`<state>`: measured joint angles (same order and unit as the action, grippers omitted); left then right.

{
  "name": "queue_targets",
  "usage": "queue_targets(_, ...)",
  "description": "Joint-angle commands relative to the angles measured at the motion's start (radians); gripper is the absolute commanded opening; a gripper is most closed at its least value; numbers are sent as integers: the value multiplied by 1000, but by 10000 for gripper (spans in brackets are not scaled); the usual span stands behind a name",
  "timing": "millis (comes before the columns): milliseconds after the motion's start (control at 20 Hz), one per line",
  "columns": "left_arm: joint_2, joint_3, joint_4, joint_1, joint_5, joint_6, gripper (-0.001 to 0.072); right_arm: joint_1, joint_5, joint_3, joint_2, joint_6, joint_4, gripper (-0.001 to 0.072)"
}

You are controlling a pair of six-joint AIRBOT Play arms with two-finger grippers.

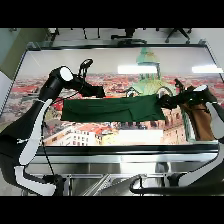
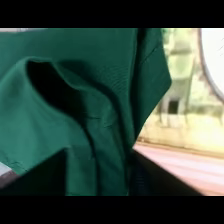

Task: Fold the shirts.

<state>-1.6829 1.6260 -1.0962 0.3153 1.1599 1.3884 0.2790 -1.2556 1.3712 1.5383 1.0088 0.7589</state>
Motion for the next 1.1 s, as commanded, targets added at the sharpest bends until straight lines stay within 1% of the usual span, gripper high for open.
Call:
queue_targets(0,-5,0,1,12,-12,1,557,-48,-1,-1,23,-44,-13,223)
queue_targets(50,-6,0,1,12,-15,0,413,-64,-2,2,22,-44,-12,33)
queue_targets(100,-6,0,0,12,-24,0,336,-76,-6,9,19,-43,-12,25)
queue_targets(150,-6,0,2,13,-42,0,167,-81,-19,21,9,-40,-12,24)
queue_targets(200,-13,0,22,13,-64,-2,14,-81,-39,39,-10,-35,-12,24)
queue_targets(350,-87,0,153,26,-95,-27,13,-67,-111,125,-92,0,-11,24)
queue_targets(550,-240,14,314,118,-192,-84,13,-56,-263,295,-187,66,-11,23)
queue_targets(700,-367,148,311,204,-191,-75,12,-56,-327,403,-218,107,-11,23)
queue_targets(900,-526,354,311,291,-159,-4,12,-57,-359,468,-238,135,-11,23)
queue_targets(1050,-605,456,312,309,-144,61,12,-57,-369,468,-242,144,-16,24)
